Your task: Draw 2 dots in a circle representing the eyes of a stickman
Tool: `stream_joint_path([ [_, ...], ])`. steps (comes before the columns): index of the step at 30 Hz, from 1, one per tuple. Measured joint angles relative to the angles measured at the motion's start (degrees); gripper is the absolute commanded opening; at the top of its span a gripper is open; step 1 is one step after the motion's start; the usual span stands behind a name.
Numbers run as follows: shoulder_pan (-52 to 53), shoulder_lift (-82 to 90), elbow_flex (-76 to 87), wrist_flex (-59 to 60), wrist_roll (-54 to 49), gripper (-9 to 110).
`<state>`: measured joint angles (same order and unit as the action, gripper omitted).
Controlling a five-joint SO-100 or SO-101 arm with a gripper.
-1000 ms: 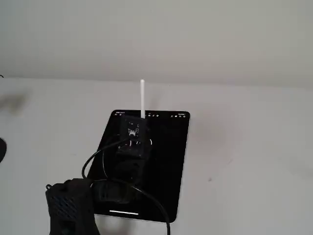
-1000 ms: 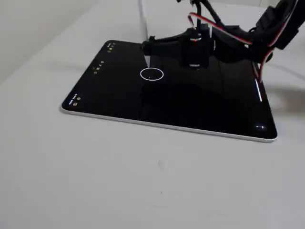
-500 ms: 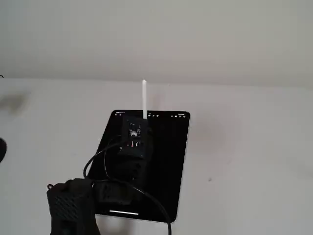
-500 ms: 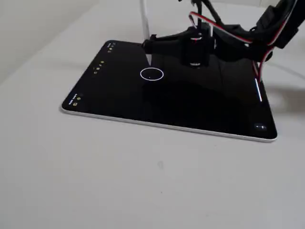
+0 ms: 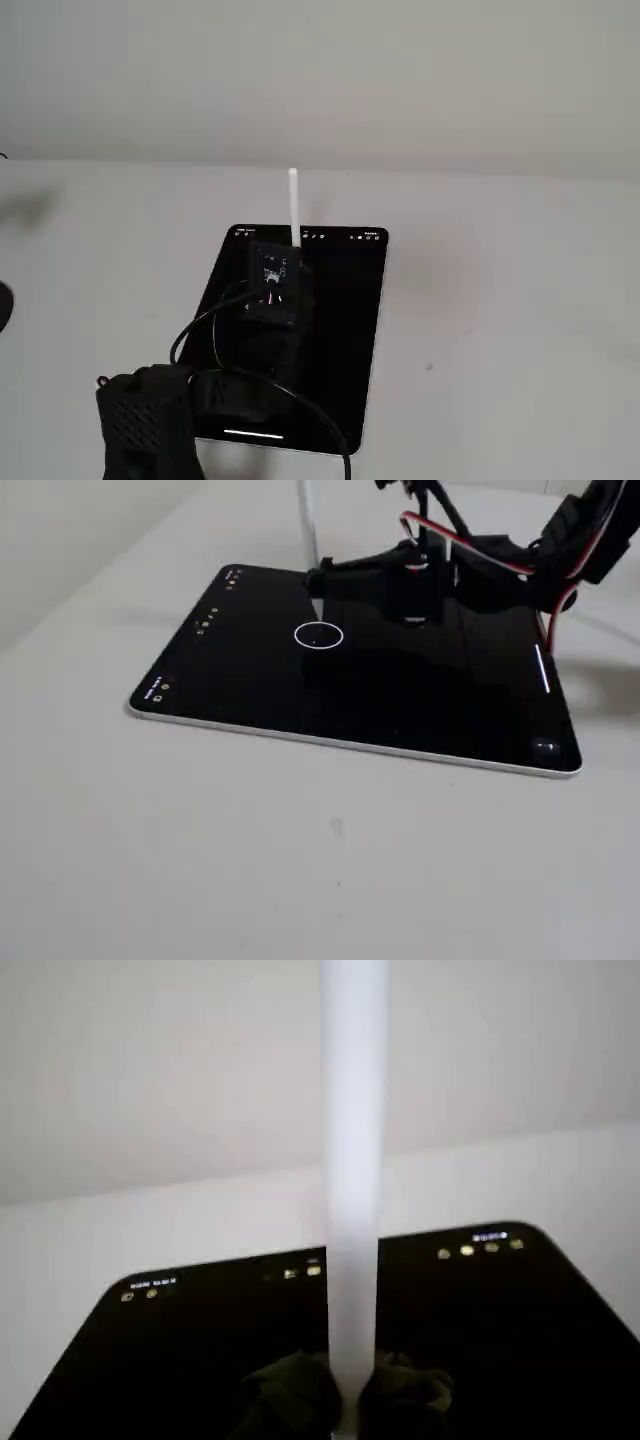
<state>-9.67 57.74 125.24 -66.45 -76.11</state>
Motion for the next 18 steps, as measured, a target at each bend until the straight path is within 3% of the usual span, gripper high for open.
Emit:
stream_joint_path([
  [18, 0.0, -1.6, 0.0, 0.0, 0.0, 0],
])
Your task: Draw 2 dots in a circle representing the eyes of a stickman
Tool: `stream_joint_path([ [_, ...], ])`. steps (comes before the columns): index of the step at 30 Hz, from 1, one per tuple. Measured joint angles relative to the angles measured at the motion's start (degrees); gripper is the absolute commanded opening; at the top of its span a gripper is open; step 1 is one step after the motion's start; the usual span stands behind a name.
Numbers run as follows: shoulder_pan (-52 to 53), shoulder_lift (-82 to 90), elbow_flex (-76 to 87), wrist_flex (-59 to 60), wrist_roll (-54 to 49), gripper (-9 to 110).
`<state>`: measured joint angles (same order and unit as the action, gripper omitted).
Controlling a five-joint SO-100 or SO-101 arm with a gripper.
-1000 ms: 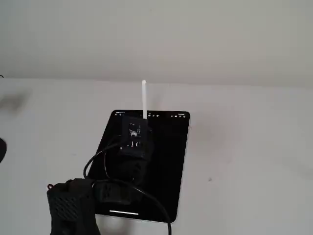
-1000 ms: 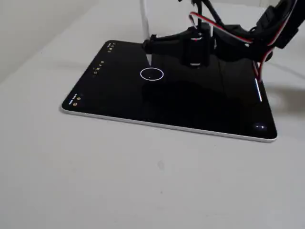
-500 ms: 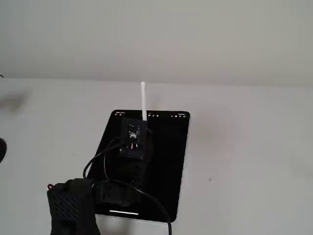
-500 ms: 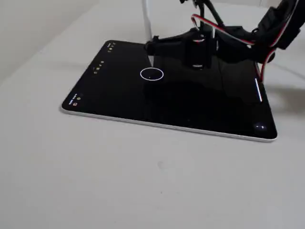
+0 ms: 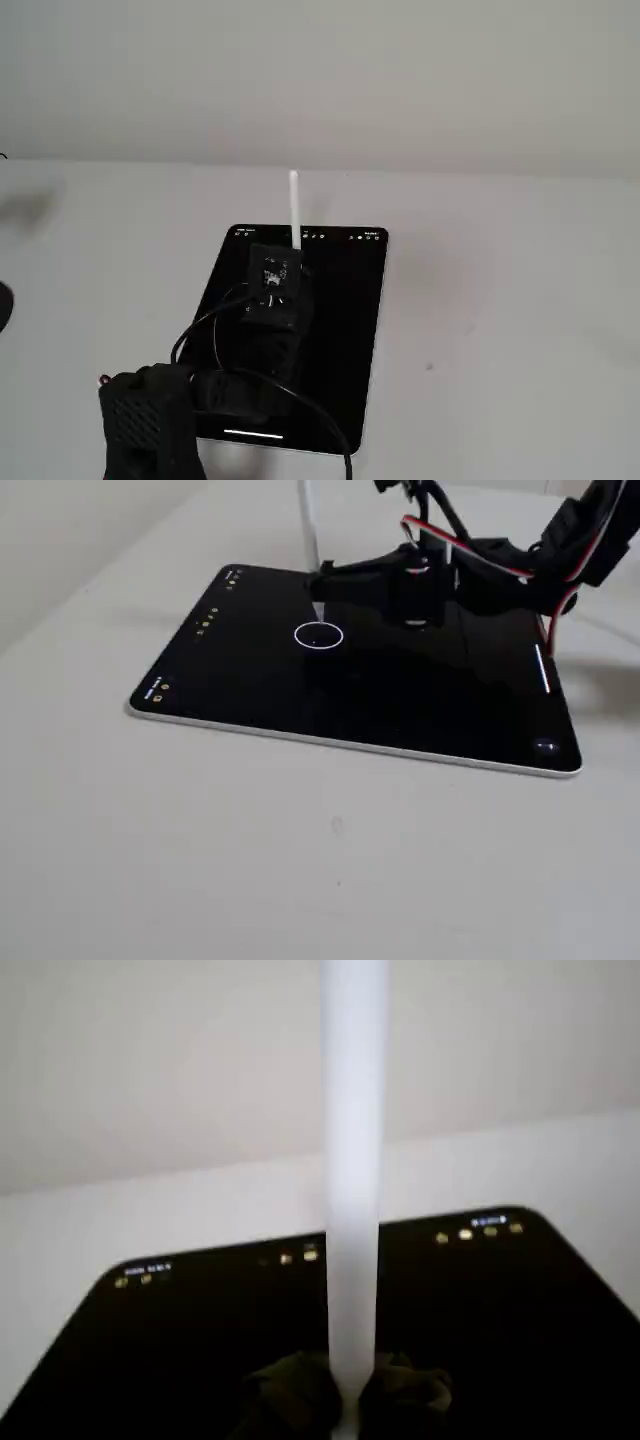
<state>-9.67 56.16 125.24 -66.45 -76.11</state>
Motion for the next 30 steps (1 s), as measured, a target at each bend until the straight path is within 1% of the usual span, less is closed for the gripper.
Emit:
stream_joint_path([
  [30, 0.0, -2.5, -0.8, -1.9, -1.0, 0],
])
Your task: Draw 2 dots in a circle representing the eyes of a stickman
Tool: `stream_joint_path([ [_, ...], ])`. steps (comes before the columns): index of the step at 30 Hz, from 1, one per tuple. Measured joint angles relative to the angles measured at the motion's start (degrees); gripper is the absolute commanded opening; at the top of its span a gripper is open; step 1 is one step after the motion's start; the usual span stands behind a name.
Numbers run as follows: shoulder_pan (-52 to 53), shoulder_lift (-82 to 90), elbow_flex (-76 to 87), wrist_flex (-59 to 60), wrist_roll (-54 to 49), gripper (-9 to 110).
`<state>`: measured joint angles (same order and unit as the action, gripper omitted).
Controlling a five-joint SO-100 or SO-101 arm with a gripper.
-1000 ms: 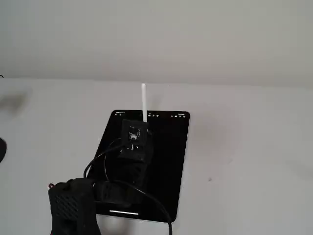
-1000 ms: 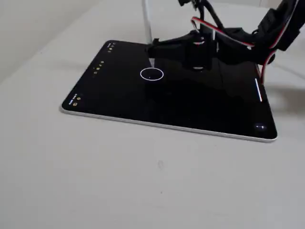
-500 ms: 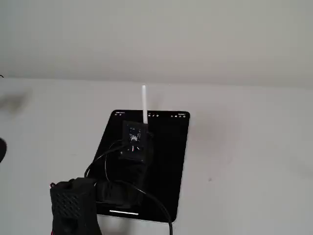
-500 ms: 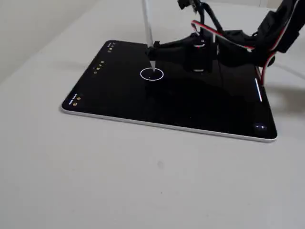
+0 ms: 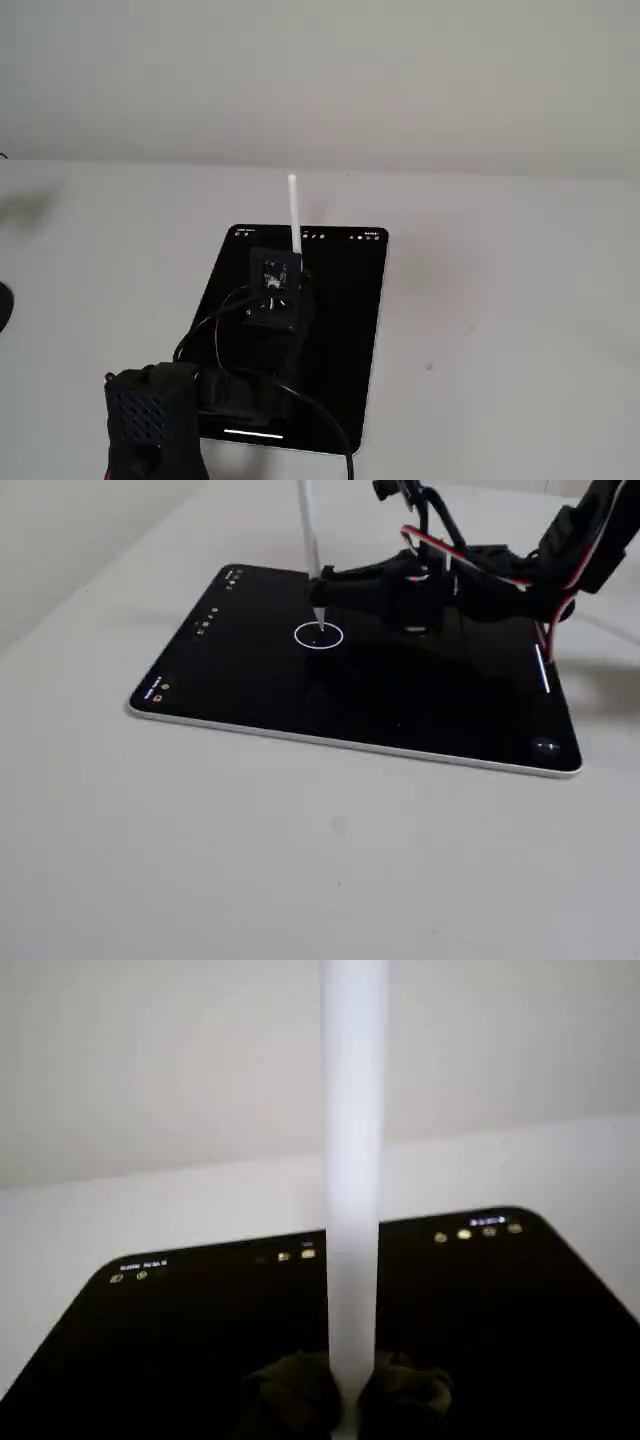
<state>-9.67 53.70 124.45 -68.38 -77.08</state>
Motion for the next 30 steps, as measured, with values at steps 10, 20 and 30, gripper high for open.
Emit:
stream_joint_path([
  [10, 0.0, 0.3, 0.0, -0.3, 1.9, 0],
  [20, 1.8, 6.6, 0.1, 4.4, 15.1, 0],
  [30, 4.7, 27.3, 0.2, 29.5, 34.9, 0],
])
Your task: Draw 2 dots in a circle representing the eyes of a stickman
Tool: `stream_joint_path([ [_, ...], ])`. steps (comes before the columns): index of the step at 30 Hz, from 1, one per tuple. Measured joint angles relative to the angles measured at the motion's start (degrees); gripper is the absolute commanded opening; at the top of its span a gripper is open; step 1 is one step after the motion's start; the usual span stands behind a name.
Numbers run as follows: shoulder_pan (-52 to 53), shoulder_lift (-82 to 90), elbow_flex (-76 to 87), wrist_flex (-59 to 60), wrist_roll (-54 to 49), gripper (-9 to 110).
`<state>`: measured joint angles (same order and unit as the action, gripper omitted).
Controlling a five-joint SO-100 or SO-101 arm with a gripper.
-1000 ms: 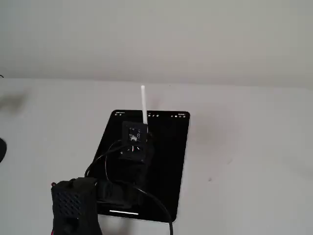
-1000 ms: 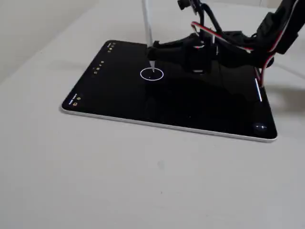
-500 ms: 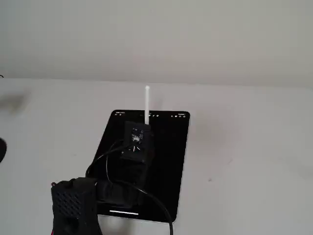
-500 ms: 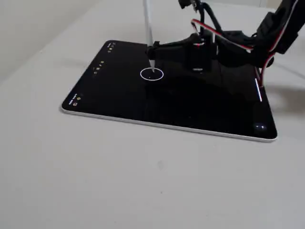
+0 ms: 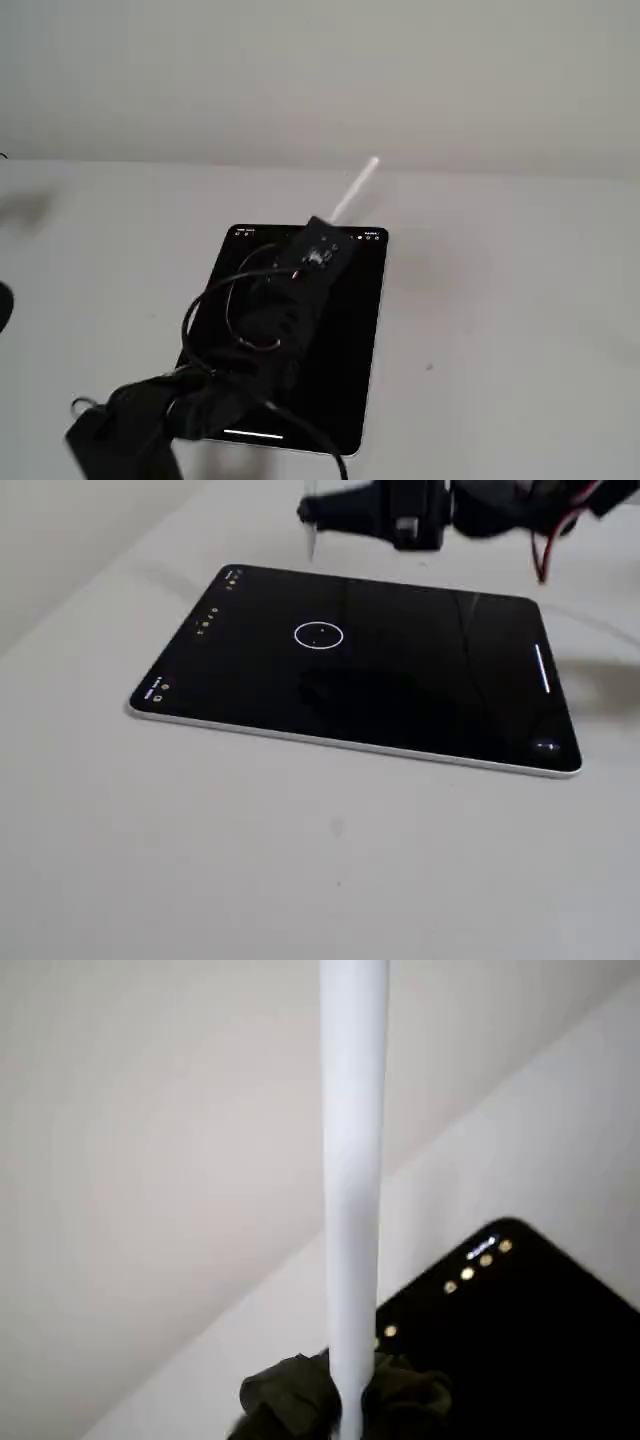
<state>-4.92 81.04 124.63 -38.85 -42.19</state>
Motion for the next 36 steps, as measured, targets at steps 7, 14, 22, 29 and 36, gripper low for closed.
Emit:
stream_joint_path([
  [7, 0.5, 21.0, 0.1, 26.2, 16.0, 0],
  [14, 2.5, 41.0, 0.2, 52.9, 27.7, 0],
  [22, 5.4, 66.5, 10.4, 74.7, 32.1, 0],
  [29, 5.4, 85.5, 19.4, 86.9, 32.2, 0],
  [36, 5.5, 101.9, 30.1, 96.6, 32.0, 0],
])
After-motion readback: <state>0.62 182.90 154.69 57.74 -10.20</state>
